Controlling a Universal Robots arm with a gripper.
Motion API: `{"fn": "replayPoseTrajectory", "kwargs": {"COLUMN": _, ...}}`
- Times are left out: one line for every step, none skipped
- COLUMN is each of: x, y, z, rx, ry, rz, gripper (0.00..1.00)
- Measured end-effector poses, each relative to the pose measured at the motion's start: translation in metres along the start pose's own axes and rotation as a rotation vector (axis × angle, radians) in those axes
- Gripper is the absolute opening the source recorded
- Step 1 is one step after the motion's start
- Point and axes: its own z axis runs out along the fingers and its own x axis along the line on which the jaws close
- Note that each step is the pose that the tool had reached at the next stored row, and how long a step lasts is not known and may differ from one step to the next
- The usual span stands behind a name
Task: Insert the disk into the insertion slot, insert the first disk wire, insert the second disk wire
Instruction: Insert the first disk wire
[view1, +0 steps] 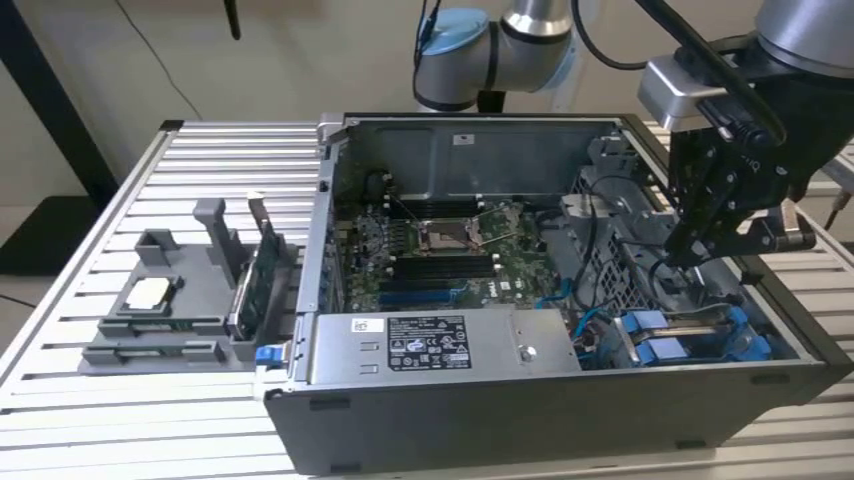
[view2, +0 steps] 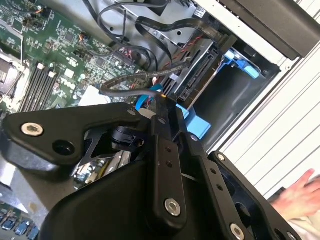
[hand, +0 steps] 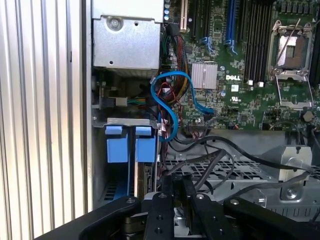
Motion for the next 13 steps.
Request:
{"fn": "replayPoseTrajectory", "kwargs": {"x": 0.0, "y": -0.0001, "z": 0.0, "rx": 0.0, "ry": 0.0004, "rz": 0.0, "gripper": 0.19}}
{"fn": "replayPoseTrajectory", "kwargs": {"x": 0.0, "y": -0.0003, "z": 0.0001, "rx": 0.0, "ry": 0.0008, "rz": 0.0, "gripper": 0.19}}
{"fn": "replayPoseTrajectory", "kwargs": {"x": -0.0001, "y": -0.0005, "z": 0.0004, "rx": 0.0, "ry": 0.0012, "rz": 0.0, "gripper": 0.19}}
{"fn": "replayPoseTrajectory", "kwargs": {"x": 0.0, "y": -0.001, "z": 0.0008, "rx": 0.0, "ry": 0.0018, "rz": 0.0, "gripper": 0.19}}
{"fn": "replayPoseTrajectory", "kwargs": {"x": 0.0001, "y": -0.0016, "z": 0.0012, "rx": 0.0, "ry": 0.0022, "rz": 0.0, "gripper": 0.19}}
{"fn": "replayPoseTrajectory", "kwargs": {"x": 0.0002, "y": -0.0023, "z": 0.0019, "rx": 0.0, "ry": 0.0023, "rz": 0.001, "gripper": 0.19}}
{"fn": "replayPoseTrajectory", "kwargs": {"x": 0.0003, "y": -0.0032, "z": 0.0025, "rx": 0.0, "ry": 0.0026, "rz": 0.001, "gripper": 0.19}}
{"fn": "replayPoseTrajectory", "kwargs": {"x": 0.0003, "y": -0.0043, "z": 0.0032, "rx": -0.0001, "ry": 0.0029, "rz": 0.001, "gripper": 0.19}}
{"fn": "replayPoseTrajectory", "kwargs": {"x": 0.0005, "y": -0.0058, "z": 0.0037, "rx": -0.0003, "ry": 0.0033, "rz": 0.001, "gripper": 0.19}}
{"fn": "replayPoseTrajectory", "kwargs": {"x": 0.0006, "y": -0.0075, "z": 0.0044, "rx": -0.0006, "ry": 0.0033, "rz": 0.002, "gripper": 0.19}}
{"fn": "replayPoseTrajectory", "kwargs": {"x": 0.0008, "y": -0.0093, "z": 0.0051, "rx": -0.0009, "ry": 0.0032, "rz": 0.002, "gripper": 0.19}}
{"fn": "replayPoseTrajectory", "kwargs": {"x": 0.001, "y": -0.0111, "z": 0.0057, "rx": -0.0013, "ry": 0.0033, "rz": 0.003, "gripper": 0.19}}
{"fn": "replayPoseTrajectory", "kwargs": {"x": 0.0012, "y": -0.0128, "z": 0.0063, "rx": -0.0016, "ry": 0.0034, "rz": 0.003, "gripper": 0.19}}
